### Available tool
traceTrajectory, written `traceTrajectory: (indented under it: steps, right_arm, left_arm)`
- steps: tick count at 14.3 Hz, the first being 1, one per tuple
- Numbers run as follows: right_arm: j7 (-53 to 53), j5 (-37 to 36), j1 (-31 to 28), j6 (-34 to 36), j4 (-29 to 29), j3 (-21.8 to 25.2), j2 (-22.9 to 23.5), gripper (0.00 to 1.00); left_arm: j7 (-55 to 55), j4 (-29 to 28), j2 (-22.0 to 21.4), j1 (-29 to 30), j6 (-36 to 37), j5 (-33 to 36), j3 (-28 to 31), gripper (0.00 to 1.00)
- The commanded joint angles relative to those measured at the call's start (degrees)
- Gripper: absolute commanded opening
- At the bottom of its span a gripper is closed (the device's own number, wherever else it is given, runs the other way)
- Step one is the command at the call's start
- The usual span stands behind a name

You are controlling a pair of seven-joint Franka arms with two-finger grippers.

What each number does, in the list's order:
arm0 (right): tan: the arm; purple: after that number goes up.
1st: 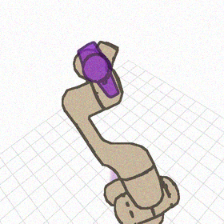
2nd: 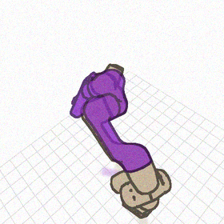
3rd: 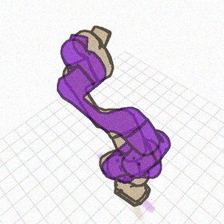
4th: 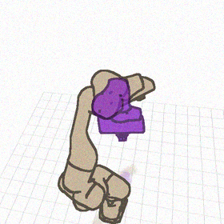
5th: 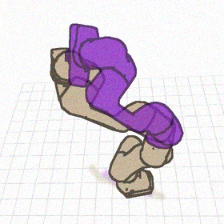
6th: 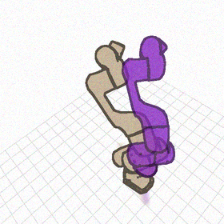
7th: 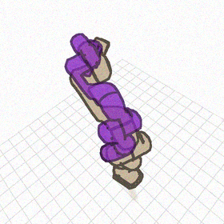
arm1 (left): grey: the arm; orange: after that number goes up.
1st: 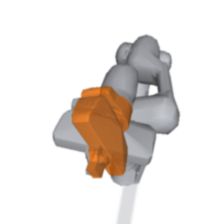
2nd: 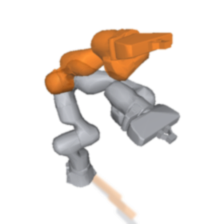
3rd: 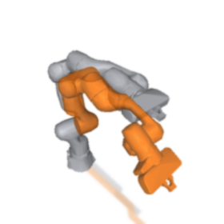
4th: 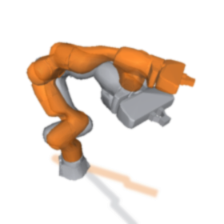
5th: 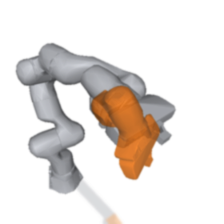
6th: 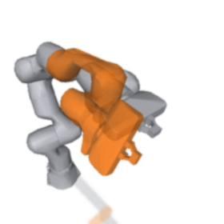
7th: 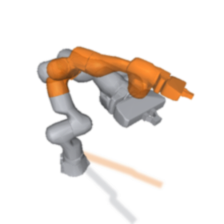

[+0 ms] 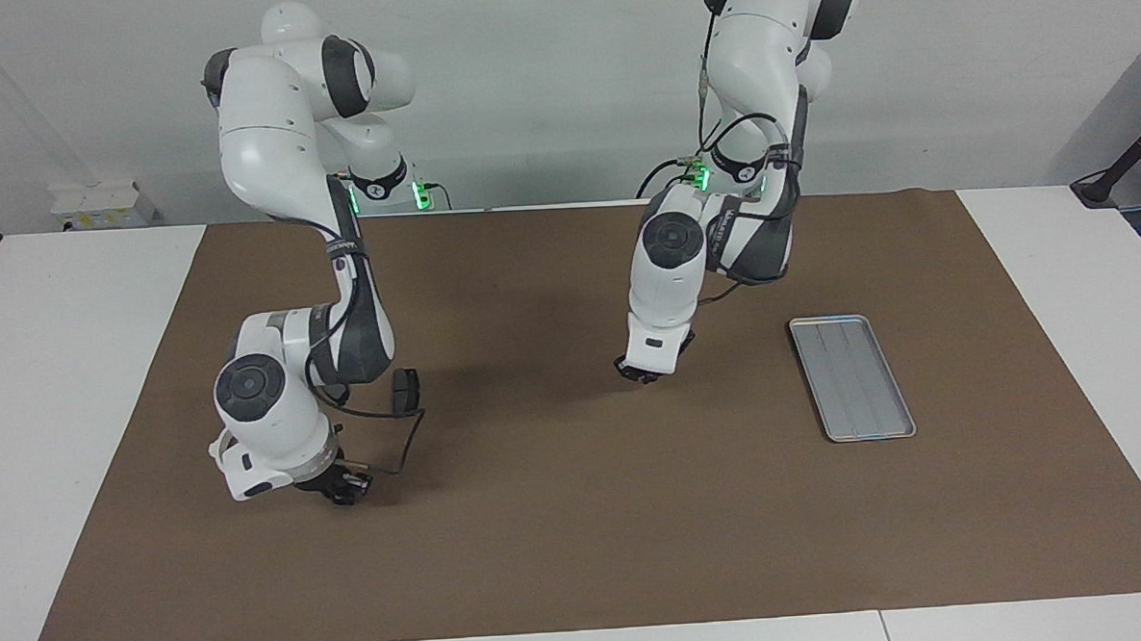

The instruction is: Pick bearing gear from pile to tray

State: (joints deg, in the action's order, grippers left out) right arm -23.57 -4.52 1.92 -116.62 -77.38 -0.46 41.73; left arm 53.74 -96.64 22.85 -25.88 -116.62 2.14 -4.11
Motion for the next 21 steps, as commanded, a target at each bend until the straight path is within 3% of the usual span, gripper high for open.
traceTrajectory:
  steps: [1, 3, 5, 8, 10, 12, 16, 21]
  right_arm:
    - [2.5, 0.0, -1.0, 5.9, 3.2, -1.0, -0.3, 0.0]
    - [2.5, 0.4, -0.7, 11.5, 5.7, -1.1, -1.9, 0.0]
    - [2.2, 1.2, -0.2, 16.7, 6.9, -1.8, -4.9, 0.0]
    - [-6.9, 4.6, 0.7, 25.5, 9.7, -5.4, -8.1, 0.0]
    - [-20.2, 4.7, 6.8, 27.7, 12.2, -7.4, -8.2, 0.0]
    - [-31.5, 4.9, 13.0, 25.1, 12.8, -7.4, -8.2, 0.0]
    - [-46.4, 6.5, 22.2, 19.3, 12.9, -7.3, -7.0, 0.0]
    - [-54.9, 2.2, 30.3, 9.5, 13.0, -6.7, 0.4, 0.0]
  left_arm:
    - [-7.3, -7.6, -10.0, 5.4, 2.8, -1.5, -0.4, 0.0]
    - [-17.8, -9.0, -14.1, 10.7, 7.8, -3.0, -0.2, 0.0]
    - [-30.2, -9.0, -15.4, 17.1, 11.7, -3.0, -0.2, 0.0]
    - [-45.9, -12.9, -16.6, 24.8, 8.3, -3.0, -0.1, 0.0]
    - [-50.3, -20.0, -18.4, 26.9, 0.2, -3.0, 0.0, 0.0]
    - [-51.0, -24.4, -18.1, 27.3, -5.6, -3.0, 0.1, 0.0]
    - [-53.0, -26.6, -15.7, 29.1, -10.7, -2.3, 0.2, 0.0]
    - [-53.9, -29.0, -13.1, 30.7, -16.8, -2.3, 0.2, 0.0]
